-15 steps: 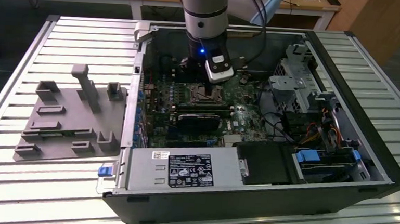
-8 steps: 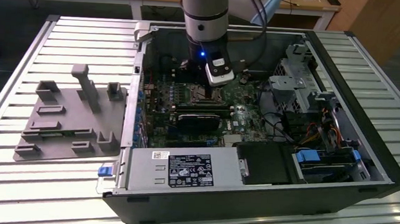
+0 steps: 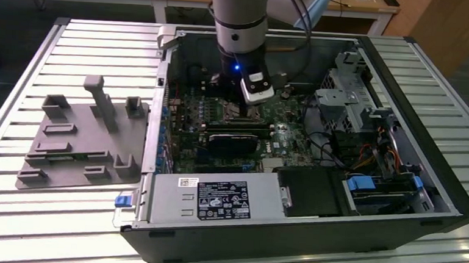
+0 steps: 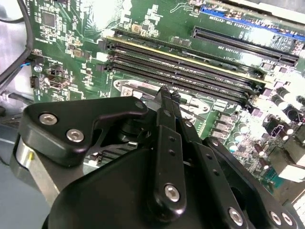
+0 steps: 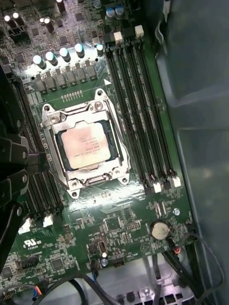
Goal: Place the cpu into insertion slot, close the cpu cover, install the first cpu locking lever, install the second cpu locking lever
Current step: 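Install the second cpu locking lever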
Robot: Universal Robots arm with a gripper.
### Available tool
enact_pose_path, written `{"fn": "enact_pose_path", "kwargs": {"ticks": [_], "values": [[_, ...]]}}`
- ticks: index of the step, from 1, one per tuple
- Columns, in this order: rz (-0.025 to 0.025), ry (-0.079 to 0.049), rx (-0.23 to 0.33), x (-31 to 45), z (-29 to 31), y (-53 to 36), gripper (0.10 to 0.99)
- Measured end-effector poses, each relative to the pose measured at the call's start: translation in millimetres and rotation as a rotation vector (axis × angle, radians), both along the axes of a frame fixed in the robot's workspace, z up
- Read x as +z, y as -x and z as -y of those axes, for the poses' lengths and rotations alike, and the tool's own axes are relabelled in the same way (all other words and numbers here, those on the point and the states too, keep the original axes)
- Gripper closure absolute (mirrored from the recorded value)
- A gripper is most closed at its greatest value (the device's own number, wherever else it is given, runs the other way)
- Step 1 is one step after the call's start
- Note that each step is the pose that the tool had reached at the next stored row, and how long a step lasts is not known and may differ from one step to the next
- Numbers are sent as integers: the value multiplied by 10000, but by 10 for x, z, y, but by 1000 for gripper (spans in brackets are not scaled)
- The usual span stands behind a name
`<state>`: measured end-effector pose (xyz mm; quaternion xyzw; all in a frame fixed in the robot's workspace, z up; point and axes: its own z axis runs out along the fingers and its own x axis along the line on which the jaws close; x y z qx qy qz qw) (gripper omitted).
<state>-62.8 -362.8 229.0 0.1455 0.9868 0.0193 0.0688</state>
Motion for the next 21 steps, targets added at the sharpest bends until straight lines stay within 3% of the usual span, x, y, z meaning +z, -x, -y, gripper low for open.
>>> {"fn": "enact_pose_path", "kwargs": {"ticks": [7,13,18,21], "values": [[1,-1,145,-35,12,133,984],[1,-41,207,-76,74,178,984],[3,-258,256,-108,123,208,984],[6,-488,288,-126,144,227,984]]}}
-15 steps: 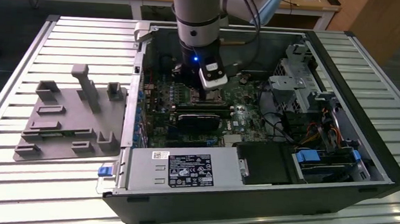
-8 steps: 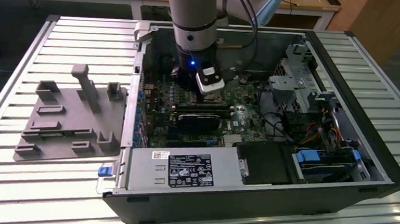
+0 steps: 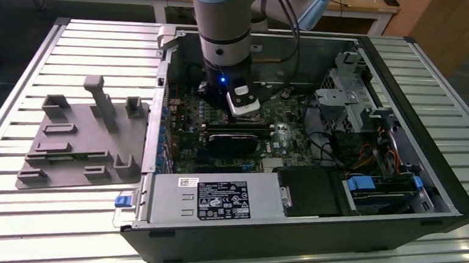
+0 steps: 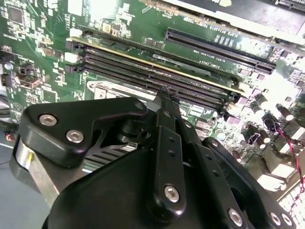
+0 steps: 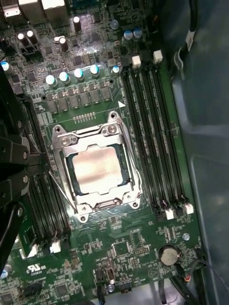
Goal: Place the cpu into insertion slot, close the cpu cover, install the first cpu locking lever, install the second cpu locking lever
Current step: 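Install the second cpu locking lever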
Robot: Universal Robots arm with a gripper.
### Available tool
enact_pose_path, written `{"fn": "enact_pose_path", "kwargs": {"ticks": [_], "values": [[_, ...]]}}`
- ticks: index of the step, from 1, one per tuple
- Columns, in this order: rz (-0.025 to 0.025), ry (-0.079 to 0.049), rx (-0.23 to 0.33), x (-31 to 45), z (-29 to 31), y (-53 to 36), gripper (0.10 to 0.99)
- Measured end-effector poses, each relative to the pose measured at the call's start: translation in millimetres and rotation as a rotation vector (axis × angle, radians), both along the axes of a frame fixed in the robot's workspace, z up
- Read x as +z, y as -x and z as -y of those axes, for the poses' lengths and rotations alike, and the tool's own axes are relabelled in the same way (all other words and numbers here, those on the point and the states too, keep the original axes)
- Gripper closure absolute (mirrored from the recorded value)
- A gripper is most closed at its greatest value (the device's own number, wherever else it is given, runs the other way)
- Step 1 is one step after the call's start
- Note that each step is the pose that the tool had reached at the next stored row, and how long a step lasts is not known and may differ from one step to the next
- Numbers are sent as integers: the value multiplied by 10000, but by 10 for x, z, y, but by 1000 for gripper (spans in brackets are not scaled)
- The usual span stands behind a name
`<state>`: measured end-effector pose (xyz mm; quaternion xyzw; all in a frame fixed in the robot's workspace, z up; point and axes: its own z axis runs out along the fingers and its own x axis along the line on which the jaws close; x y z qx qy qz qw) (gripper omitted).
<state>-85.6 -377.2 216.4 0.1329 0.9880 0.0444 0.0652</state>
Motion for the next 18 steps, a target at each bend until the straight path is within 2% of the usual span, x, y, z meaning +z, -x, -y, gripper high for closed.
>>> {"fn": "enact_pose_path", "kwargs": {"ticks": [4,11,16,18], "values": [[0,-402,49,-22,23,21,984],[0,-728,70,-65,126,38,984],[1,-1212,115,-85,157,56,984],[0,-1357,137,-98,173,69,984]]}}
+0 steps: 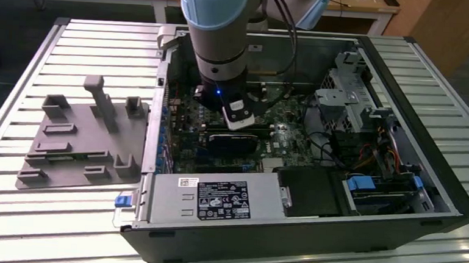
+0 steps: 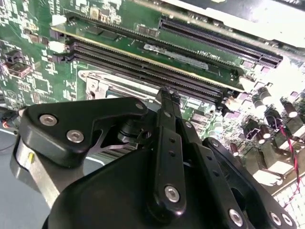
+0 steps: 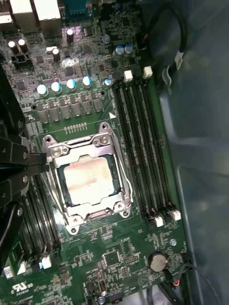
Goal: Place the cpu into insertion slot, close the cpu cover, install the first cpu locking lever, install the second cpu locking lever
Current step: 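Install the second cpu locking lever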
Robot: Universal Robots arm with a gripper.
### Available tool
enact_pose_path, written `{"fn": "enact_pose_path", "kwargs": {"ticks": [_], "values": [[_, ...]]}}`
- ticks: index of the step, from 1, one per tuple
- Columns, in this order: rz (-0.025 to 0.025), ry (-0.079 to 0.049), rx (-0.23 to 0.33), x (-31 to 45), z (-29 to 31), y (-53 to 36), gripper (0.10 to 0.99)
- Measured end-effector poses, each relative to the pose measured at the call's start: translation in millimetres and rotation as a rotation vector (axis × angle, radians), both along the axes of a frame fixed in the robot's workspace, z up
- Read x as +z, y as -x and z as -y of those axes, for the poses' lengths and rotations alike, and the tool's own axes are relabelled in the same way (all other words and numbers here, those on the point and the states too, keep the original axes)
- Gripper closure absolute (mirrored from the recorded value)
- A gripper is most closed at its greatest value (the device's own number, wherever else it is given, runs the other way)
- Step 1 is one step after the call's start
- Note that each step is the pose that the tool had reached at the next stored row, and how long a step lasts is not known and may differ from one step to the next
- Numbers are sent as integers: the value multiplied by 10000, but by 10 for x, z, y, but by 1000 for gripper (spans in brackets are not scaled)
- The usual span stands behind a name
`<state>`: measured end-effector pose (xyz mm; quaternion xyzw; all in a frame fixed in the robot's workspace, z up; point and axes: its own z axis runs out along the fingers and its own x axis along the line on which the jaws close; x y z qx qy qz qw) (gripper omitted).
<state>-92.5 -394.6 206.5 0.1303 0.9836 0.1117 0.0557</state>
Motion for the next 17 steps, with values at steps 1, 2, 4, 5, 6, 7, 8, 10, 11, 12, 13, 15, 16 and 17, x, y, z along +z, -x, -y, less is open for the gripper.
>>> {"fn": "enact_pose_path", "kwargs": {"ticks": [1,2,4,5,6,7,8,10,11,12,13,15,16,17], "values": [[-1,-46,11,-6,9,6,984],[-2,-84,20,-11,19,12,984],[0,-170,36,-23,42,22,984],[0,-227,44,-28,51,27,984],[0,-282,51,-33,59,33,984],[0,-346,57,-37,63,39,984],[0,-422,64,-42,67,45,984],[0,-601,80,-54,73,56,984],[0,-683,90,-61,77,64,984],[-1,-755,98,-69,81,72,984],[0,-823,106,-77,85,79,984],[1,-941,120,-90,93,95,984],[0,-994,131,-96,96,102,984],[0,-1051,143,-101,98,106,984]]}}
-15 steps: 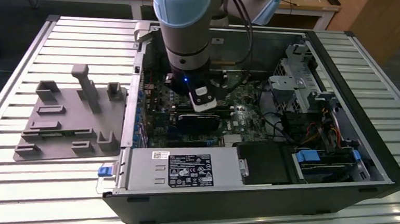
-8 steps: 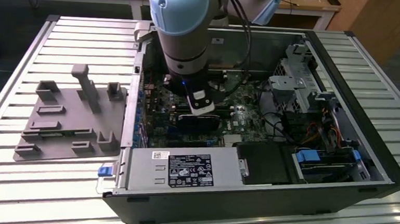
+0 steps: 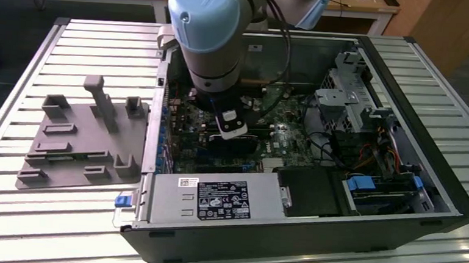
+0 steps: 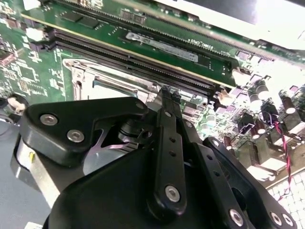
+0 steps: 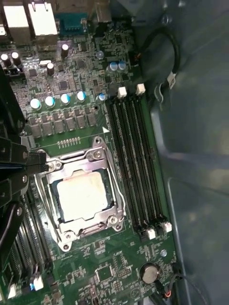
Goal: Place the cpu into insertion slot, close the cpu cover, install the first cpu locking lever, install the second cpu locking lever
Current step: 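Install the second cpu locking lever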
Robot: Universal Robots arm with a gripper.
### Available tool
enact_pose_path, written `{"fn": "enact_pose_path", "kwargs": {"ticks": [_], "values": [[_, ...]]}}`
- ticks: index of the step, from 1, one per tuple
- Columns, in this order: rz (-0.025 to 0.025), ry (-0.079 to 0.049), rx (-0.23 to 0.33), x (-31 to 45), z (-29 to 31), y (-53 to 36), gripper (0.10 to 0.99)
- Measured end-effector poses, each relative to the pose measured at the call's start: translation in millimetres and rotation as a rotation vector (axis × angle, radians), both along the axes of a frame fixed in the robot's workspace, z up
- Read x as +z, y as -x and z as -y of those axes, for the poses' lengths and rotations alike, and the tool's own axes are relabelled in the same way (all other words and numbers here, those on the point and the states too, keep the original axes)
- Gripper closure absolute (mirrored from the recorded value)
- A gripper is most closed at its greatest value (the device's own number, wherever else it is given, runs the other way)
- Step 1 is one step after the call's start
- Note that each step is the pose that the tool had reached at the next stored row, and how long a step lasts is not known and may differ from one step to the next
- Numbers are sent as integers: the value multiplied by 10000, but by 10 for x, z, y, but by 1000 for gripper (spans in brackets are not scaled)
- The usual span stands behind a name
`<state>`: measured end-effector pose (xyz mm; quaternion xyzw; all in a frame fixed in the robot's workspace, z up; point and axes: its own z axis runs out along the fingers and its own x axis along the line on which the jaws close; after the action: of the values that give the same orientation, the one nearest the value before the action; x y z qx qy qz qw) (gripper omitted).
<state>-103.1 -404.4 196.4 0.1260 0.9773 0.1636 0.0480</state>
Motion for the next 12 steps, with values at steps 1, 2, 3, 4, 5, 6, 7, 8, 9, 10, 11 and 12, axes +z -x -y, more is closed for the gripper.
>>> {"fn": "enact_pose_path", "kwargs": {"ticks": [1,2,3,4,5,6,7,8,9,10,11,12], "values": [[-1,-63,11,-4,0,1,984],[3,-138,19,-9,-1,1,984],[2,-179,24,-15,-1,1,984],[2,-207,27,-23,-1,2,984],[1,-224,31,-28,0,3,984],[0,-226,32,-28,0,2,984],[0,-227,33,-28,0,2,984],[0,-227,32,-28,0,2,984],[0,-227,33,-28,0,2,984],[0,-226,33,-28,0,2,984],[0,-226,33,-28,0,3,984],[0,-225,33,-23,1,3,984]]}}
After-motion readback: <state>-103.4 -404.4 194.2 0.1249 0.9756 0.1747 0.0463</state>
